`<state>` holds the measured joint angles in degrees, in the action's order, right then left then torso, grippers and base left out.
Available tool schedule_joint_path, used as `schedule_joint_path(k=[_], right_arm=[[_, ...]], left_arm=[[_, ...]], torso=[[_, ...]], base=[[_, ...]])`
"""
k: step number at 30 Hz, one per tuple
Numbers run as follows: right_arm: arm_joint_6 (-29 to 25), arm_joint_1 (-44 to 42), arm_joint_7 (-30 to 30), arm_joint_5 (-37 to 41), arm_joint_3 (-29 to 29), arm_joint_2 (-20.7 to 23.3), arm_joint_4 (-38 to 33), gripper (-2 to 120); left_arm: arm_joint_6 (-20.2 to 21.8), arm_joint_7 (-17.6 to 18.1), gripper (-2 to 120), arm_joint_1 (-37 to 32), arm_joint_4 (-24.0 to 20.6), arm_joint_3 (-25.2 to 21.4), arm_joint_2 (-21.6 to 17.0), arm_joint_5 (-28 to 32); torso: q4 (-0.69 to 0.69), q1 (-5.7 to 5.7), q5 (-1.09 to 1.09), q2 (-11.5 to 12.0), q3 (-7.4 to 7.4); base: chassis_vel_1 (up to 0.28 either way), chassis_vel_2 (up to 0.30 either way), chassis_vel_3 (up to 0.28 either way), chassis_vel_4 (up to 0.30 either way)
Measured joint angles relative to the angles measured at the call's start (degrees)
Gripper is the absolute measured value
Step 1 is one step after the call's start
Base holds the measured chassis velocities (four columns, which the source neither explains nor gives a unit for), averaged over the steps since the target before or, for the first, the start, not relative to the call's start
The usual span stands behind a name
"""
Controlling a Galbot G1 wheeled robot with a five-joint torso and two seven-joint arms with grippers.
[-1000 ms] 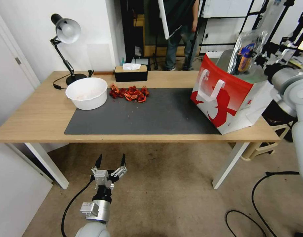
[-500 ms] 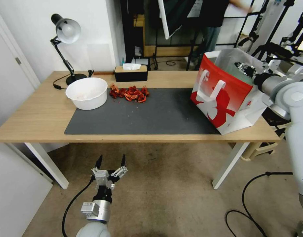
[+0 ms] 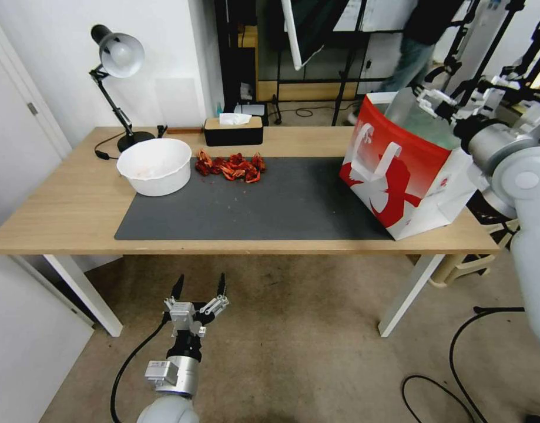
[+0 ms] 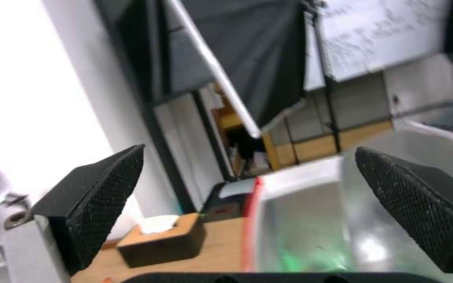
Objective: Close the takeout container lid, then place the container into the takeout bag.
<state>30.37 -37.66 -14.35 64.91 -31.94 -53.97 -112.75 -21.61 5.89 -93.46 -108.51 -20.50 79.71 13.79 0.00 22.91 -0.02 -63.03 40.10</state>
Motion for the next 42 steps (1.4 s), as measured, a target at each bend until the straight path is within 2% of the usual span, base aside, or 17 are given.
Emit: schedule_joint_path(k=[6,13,22,25,26,29,30,32,34,37,38,42], right_arm=[[-1.1,-3.4,2.8,-3.2,0.9,0.5,-5.1,100],[-3.1,-12.5,6.7,-9.3,2.3,-0.1,-10.7,100],[-6.6,-20.9,9.3,-17.3,3.2,-1.8,-12.8,100],[-11.3,-27.1,9.8,-25.1,3.8,-3.2,-13.7,100],[-11.3,-27.1,9.8,-25.1,3.8,-3.2,-13.7,100],[-18.3,-34.3,9.1,-32.4,4.5,-5.5,-13.6,100],[-18.3,-34.3,9.1,-32.4,4.5,-5.5,-13.6,100],[-24.1,-39.2,8.2,-36.2,4.8,-7.3,-12.6,100],[-25.9,-40.5,7.9,-37.2,4.8,-7.8,-12.2,100],[-34.4,-45.6,7.5,-41.1,5.3,-9.8,-10.3,100],[-34.4,-45.6,7.5,-41.1,5.3,-9.8,-10.3,100],[-41.2,-49.8,6.2,-43.7,5.7,-12.0,-7.4,100]], left_arm=[[-0.4,-0.2,100,-0.4,-0.3,-0.3,0.2,0.1],[-1.4,-1.4,100,-0.5,-0.2,-0.7,0.4,0.4],[-1.7,-2.2,100,-0.6,-0.3,-0.8,0.1,1.2],[-1.4,-2.3,100,-0.3,-0.4,-0.9,-0.3,1.2],[-1.4,-2.3,100,-0.3,-0.4,-0.9,-0.3,1.2],[-1.5,-2.2,100,0.0,-0.4,-1.3,-0.5,1.5],[-1.5,-2.2,100,0.0,-0.4,-1.3,-0.5,1.5],[-1.8,-2.2,100,0.1,-0.3,-1.6,-0.7,1.6],[-1.9,-2.2,100,0.2,-0.2,-1.6,-0.7,1.6],[-2.3,-2.2,100,0.2,-0.1,-1.8,-0.7,1.6],[-2.3,-2.2,100,0.2,-0.1,-1.8,-0.7,1.6],[-2.8,-2.8,100,0.2,0.0,-1.8,-0.7,1.6]], torso=[[0.0,0.0,0.02,0.0,0.0],[0.0,0.0,0.02,0.0,0.0],[0.0,0.0,0.02,0.0,0.01],[-0.01,0.0,0.01,0.0,0.01],[-0.01,0.0,0.01,0.0,0.01],[0.0,0.01,0.02,0.0,0.0],[0.0,0.01,0.02,0.0,0.0],[0.0,0.01,0.02,0.0,0.0],[0.0,0.01,0.01,0.0,0.0],[-0.01,0.01,0.01,0.0,0.0],[-0.01,0.01,0.01,0.0,0.0],[0.0,0.01,0.02,0.0,0.0]], base=[[0.0,0.0,0.0,0.0],[0.0,0.0,0.0,0.0],[0.0,0.0,0.0,0.0],[0.0,0.0,0.0,0.0],[0.0,0.0,0.0,0.0],[0.0,0.0,0.0,0.0],[0.0,0.0,0.0,0.0],[0.0,0.0,0.0,0.0],[0.0,0.0,0.0,0.0],[0.0,0.0,0.0,0.0],[0.0,0.0,0.0,0.0],[0.0,0.0,0.0,0.0]])
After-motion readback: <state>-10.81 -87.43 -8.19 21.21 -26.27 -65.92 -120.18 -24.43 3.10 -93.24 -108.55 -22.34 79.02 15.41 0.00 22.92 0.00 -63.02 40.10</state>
